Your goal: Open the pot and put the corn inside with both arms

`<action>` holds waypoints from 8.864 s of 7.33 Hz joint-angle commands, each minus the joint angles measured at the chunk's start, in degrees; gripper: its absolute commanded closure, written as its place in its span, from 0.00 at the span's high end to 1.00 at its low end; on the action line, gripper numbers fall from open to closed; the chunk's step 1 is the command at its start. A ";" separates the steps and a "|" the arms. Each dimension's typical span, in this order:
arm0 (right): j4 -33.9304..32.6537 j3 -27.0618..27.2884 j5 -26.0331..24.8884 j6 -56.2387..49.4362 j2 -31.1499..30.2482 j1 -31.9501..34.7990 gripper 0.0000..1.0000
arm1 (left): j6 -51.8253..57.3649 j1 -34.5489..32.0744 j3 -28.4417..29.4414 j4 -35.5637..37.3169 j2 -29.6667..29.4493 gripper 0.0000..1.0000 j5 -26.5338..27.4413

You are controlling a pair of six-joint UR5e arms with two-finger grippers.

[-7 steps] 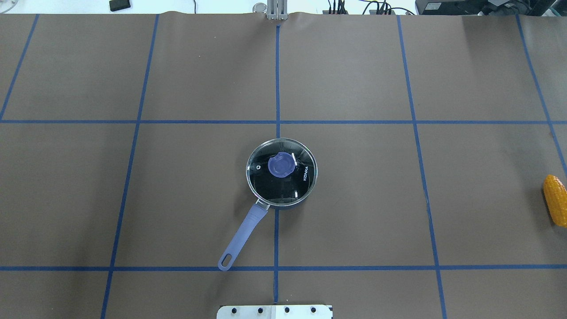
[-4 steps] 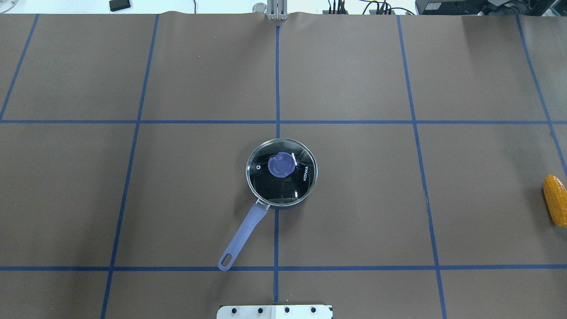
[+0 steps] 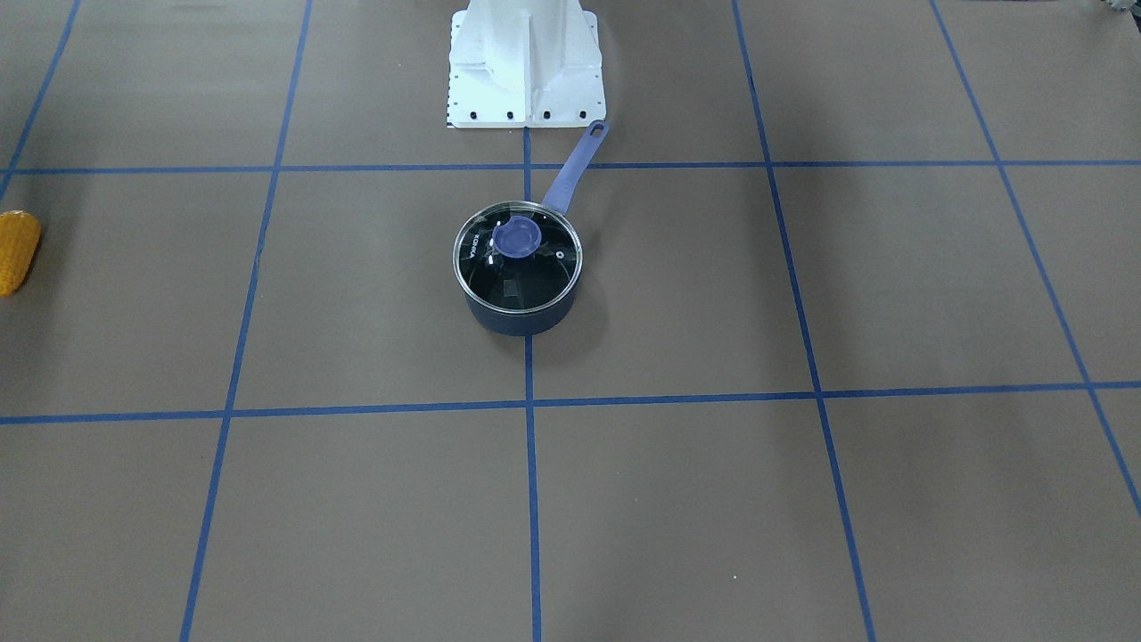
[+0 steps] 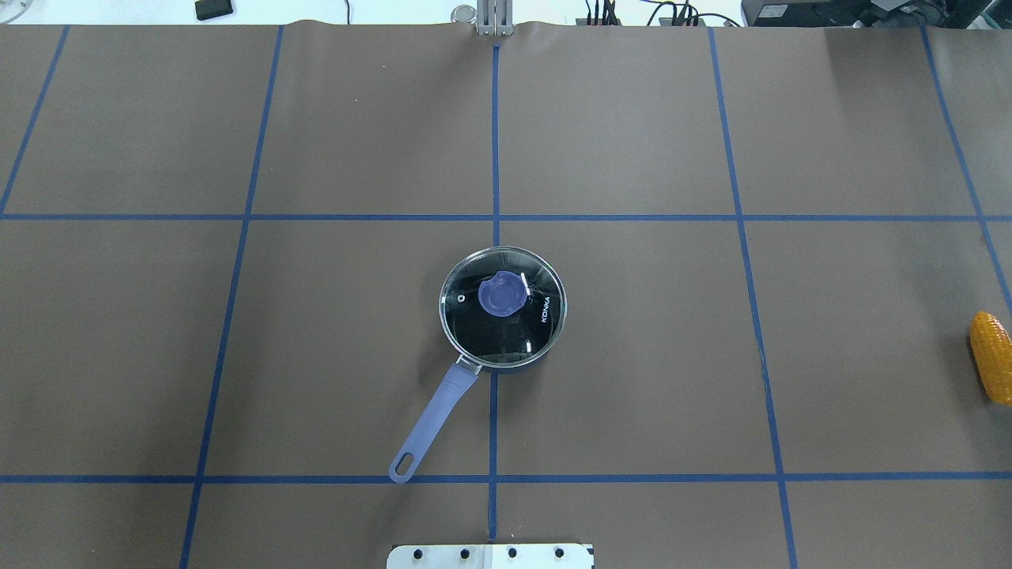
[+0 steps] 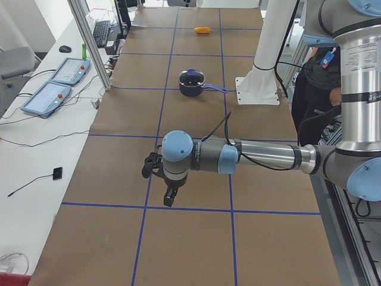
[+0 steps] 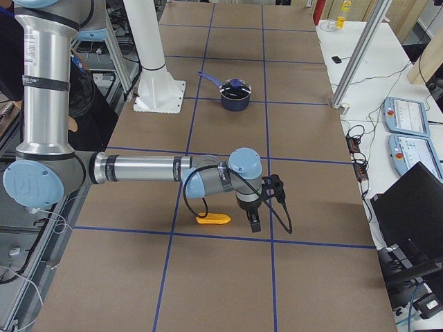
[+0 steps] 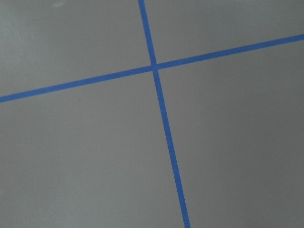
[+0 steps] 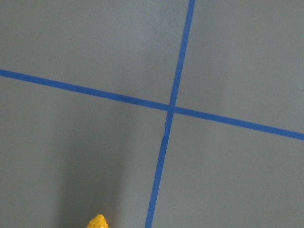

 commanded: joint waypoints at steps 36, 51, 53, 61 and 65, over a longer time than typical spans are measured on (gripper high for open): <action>10.97 3.94 -4.69 27.33 -0.62 -11.86 1.00 | -68.92 59.46 -11.67 18.67 -43.59 0.00 33.47; 11.50 3.94 -4.61 27.33 -1.33 -12.22 1.00 | -35.73 47.76 -1.52 -33.72 0.33 0.98 18.70; 11.50 3.94 -4.61 27.41 -1.33 -12.31 1.00 | -35.12 37.28 -1.87 -29.44 -0.37 0.99 10.94; 27.97 4.65 -7.83 35.66 -15.26 -18.00 1.00 | 9.10 2.06 -2.84 9.09 -0.91 0.99 6.66; 43.70 -1.74 -20.13 46.19 -20.31 -30.03 0.99 | 9.19 2.06 -3.19 9.09 -0.64 0.99 6.48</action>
